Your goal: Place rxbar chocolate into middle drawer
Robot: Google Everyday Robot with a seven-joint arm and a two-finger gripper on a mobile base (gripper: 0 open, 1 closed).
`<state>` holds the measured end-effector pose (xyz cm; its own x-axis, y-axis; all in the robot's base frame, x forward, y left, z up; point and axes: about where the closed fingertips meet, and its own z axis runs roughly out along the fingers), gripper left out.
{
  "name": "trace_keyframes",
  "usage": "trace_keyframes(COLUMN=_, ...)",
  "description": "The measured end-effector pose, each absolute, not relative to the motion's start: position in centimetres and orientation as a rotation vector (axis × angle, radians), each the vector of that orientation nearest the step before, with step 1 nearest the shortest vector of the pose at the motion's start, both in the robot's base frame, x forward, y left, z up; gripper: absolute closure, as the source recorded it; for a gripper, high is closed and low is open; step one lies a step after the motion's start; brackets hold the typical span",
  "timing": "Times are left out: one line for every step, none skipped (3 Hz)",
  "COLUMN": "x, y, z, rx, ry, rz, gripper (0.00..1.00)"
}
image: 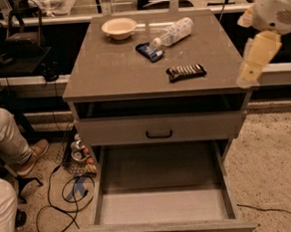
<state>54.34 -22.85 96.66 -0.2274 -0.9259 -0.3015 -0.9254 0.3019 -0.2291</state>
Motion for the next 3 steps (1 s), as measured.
trace_keyframes(x=59.9, y=-22.3, z=94.7, rx=-1.651, ry=2.220, rz=0.036, gripper=0.00)
trace_keyframes(x=63.9, y=-21.9, z=92.4, rx=-1.608, ry=2.241, rz=0.089, gripper=0.00)
trace_keyframes(x=66.8, y=-21.3, z=89.7, rx=-1.560, ry=2.278, rz=0.156, gripper=0.00)
